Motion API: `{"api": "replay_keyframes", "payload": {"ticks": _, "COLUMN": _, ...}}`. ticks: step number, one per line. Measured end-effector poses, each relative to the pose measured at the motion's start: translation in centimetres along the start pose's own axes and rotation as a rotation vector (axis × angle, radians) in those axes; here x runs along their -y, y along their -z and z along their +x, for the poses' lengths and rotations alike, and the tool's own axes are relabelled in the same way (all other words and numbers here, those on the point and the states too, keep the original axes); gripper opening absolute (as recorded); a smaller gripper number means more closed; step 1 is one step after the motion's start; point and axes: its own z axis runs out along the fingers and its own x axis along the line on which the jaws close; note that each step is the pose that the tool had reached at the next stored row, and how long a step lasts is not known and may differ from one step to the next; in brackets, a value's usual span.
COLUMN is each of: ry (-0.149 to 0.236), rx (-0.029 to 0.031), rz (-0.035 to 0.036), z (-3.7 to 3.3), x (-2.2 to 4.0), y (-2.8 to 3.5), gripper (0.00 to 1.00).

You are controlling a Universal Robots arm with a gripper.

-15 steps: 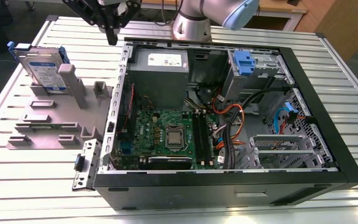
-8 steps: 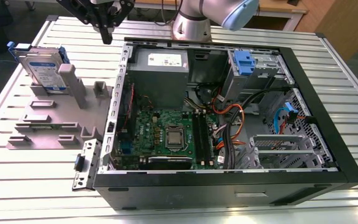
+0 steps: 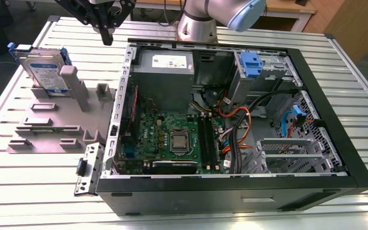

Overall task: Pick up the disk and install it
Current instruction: 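Reach for the disk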

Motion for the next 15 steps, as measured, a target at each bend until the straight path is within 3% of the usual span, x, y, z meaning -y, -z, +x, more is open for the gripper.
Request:
{"api": "replay_keyframes", "payload": {"ticks": 9, "ry": 0.0, "rx": 0.0, "rz": 0.0001, "z": 0.11, "x": 0.0, "y": 0.01, "gripper": 0.11}}
{"api": "replay_keyframes", "payload": {"ticks": 15, "ry": 0.0, "rx": 0.0, "rz": 0.0, "z": 0.82, "x": 0.04, "y": 0.02, "gripper": 0.11}}
